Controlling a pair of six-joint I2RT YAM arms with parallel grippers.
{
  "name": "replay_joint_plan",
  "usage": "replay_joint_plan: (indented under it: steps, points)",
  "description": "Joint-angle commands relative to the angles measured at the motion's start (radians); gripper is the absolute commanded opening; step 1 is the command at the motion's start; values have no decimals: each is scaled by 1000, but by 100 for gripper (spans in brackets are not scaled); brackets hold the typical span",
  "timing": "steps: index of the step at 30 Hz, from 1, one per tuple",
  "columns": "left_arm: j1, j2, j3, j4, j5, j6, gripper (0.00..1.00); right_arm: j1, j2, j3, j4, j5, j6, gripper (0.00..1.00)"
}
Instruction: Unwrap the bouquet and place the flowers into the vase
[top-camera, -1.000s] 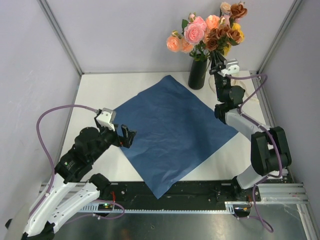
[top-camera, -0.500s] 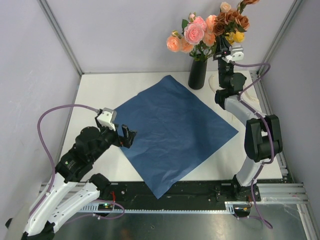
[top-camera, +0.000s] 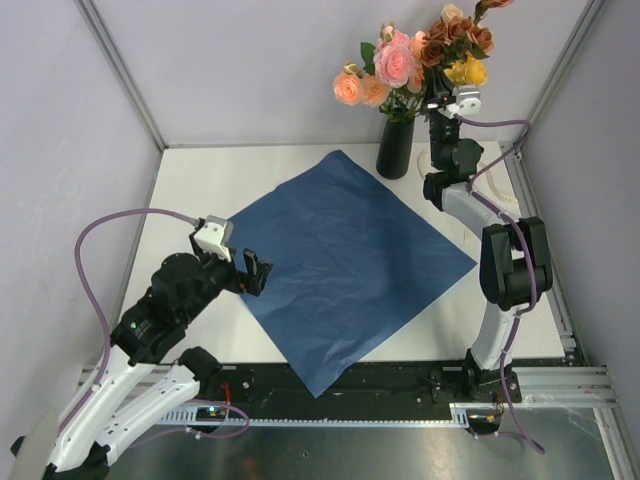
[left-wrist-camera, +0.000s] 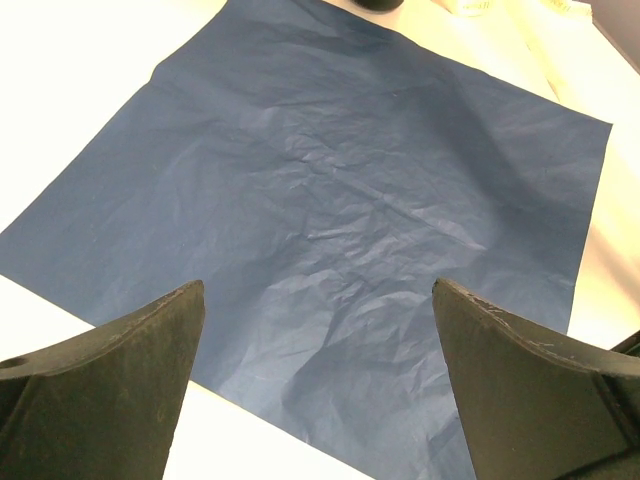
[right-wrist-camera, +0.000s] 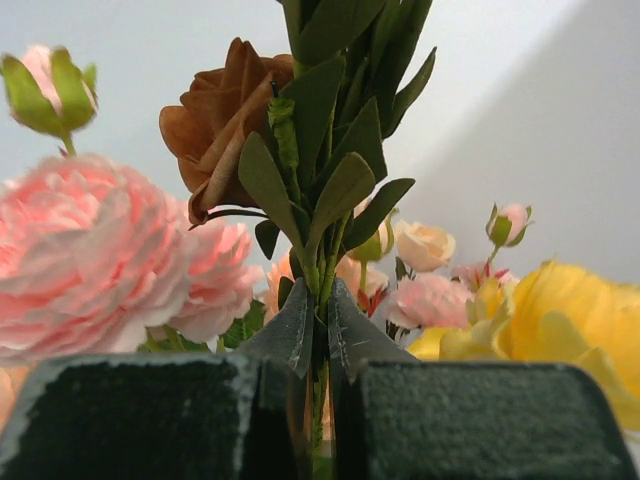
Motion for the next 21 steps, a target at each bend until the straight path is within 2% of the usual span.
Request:
replay_joint_plan:
  steps: [1,14,21]
  points:
    - [-5,-16,-5,15,-34,29,100,0,41,21,194,33,1,0]
    - [-5,-18,-4,16,-12,26,100,14,131,-16,44,20,-24,0]
    - [-5,-12,-5,16,-12,26,100,35,186,-34,32,57,-6,0]
